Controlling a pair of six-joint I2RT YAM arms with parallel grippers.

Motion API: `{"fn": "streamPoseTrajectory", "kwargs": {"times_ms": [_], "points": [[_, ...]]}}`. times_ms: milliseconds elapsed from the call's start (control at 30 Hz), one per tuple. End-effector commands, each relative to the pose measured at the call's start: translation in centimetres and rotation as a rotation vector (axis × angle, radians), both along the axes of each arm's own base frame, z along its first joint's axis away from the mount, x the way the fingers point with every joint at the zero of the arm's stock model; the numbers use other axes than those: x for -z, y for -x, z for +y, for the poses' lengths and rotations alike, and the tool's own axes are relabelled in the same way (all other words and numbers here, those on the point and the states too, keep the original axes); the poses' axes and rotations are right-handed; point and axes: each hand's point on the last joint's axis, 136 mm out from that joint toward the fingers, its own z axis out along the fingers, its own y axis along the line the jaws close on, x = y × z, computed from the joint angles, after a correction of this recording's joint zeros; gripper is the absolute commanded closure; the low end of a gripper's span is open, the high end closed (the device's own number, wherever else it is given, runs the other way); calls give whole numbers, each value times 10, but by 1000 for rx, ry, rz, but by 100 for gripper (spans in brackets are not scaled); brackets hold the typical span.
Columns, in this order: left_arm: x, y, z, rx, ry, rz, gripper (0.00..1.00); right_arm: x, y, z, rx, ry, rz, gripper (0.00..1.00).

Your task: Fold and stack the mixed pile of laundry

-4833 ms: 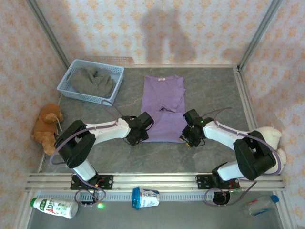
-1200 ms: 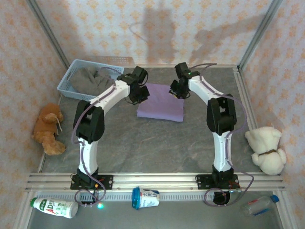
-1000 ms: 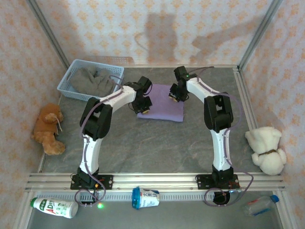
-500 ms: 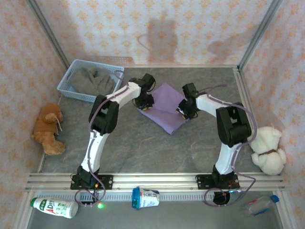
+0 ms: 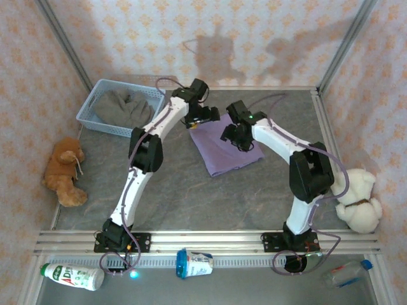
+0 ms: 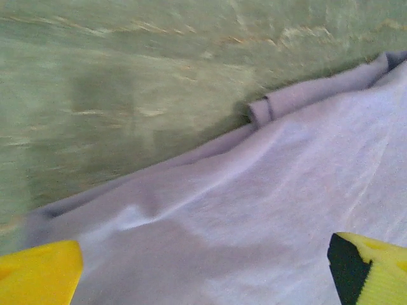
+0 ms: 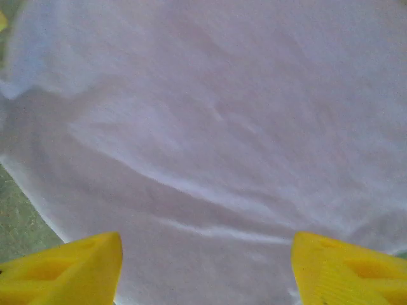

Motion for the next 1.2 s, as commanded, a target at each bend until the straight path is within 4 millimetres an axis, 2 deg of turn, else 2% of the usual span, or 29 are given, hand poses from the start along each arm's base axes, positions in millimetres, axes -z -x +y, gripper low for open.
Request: {"fn": "streamPoseTrajectory", "kwargs": {"times_ms": [0, 100, 267, 333, 433, 533, 733, 900, 1033, 1167], "points": [[-53, 9, 42, -57, 11, -61, 0, 27, 12, 0, -97, 205, 78, 18], [-59, 21, 67, -123, 24, -59, 0, 41, 3, 14, -97, 247, 97, 14], [-53, 41, 105, -203, -4, -33, 0, 78, -1, 20, -72, 274, 164, 13], [-50, 46, 118, -248, 14, -21, 0, 94, 2, 12, -51, 321, 205, 12], [-49, 49, 134, -310, 38, -12, 0, 103, 6, -21, 39, 412, 252, 9], [-56, 46, 140, -317, 41, -24, 0, 104, 4, -62, 133, 426, 274, 9], [-64, 37, 138, -326, 54, -37, 0, 98, -16, -141, 228, 409, 307, 9], [-71, 27, 141, -365, 59, -67, 0, 98, -35, -196, 277, 385, 344, 9], [-83, 19, 157, -406, -14, -111, 0, 101, -52, -233, 308, 342, 365, 10], [-89, 9, 187, -453, -116, -129, 0, 111, -62, -260, 301, 320, 403, 10]]}}
